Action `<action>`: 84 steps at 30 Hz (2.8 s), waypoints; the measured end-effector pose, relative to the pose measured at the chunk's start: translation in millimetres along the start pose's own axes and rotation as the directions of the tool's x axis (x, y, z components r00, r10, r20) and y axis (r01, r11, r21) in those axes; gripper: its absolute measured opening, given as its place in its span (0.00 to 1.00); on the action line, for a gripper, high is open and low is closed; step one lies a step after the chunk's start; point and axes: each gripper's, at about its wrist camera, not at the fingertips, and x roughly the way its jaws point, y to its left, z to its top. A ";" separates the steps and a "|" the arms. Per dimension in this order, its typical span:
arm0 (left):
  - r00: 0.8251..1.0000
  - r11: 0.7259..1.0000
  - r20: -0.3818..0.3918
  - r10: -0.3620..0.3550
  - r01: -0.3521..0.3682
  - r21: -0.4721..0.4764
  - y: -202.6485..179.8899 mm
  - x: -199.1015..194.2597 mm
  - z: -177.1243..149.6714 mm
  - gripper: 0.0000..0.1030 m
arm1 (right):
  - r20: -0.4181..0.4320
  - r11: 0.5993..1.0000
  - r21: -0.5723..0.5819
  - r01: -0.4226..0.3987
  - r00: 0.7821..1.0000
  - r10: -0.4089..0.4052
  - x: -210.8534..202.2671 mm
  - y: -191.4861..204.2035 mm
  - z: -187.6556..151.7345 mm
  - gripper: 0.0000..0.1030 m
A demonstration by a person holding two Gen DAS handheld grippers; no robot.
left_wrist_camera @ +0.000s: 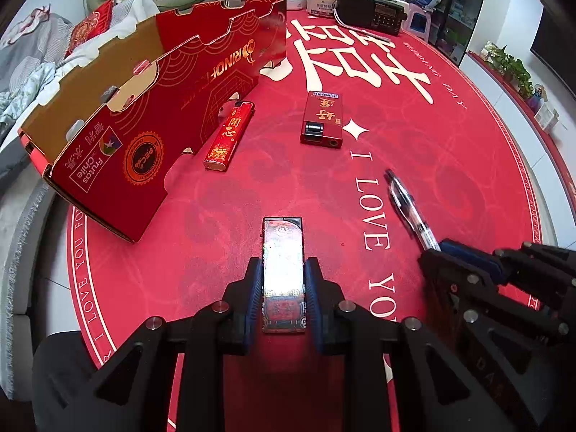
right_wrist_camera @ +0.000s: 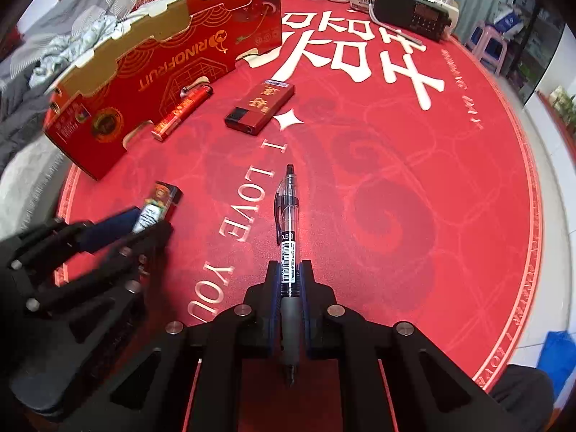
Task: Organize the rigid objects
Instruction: 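Carry the packet in the left tool over the box while the right carries the black pen, then open both tools to drop the packet and black pen into the box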
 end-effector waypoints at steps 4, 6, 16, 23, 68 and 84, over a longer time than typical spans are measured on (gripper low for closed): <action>1.000 0.999 -0.024 0.011 -0.012 -0.044 10.2 1.3 4.7 0.24 | 0.030 1.000 0.004 -0.014 0.999 0.014 -7.1 1.2 9.9 0.11; 1.000 0.999 -0.022 0.016 -0.016 -0.046 12.6 0.6 2.4 0.24 | 0.025 1.000 0.020 -0.020 0.999 0.020 -6.7 -1.0 4.2 0.11; 1.000 0.999 0.003 0.024 -0.024 -0.040 11.4 -0.3 -2.6 0.25 | -0.013 1.000 -0.001 -0.016 1.000 0.016 3.1 1.2 -8.9 0.11; 1.000 0.999 0.003 0.031 -0.031 -0.036 11.3 -1.2 -3.2 0.24 | 0.024 1.000 -0.006 -0.020 1.000 0.020 -5.6 2.7 -4.2 0.11; 0.992 0.991 0.114 0.057 -0.043 -0.123 38.9 -54.3 34.2 0.24 | 0.199 0.993 -0.058 -0.106 0.973 0.115 -60.4 36.0 51.0 0.11; 0.977 0.970 0.187 0.102 -0.056 -0.237 96.5 -77.4 80.9 0.24 | 0.274 0.983 -0.137 -0.122 0.949 0.156 -77.6 71.7 116.5 0.11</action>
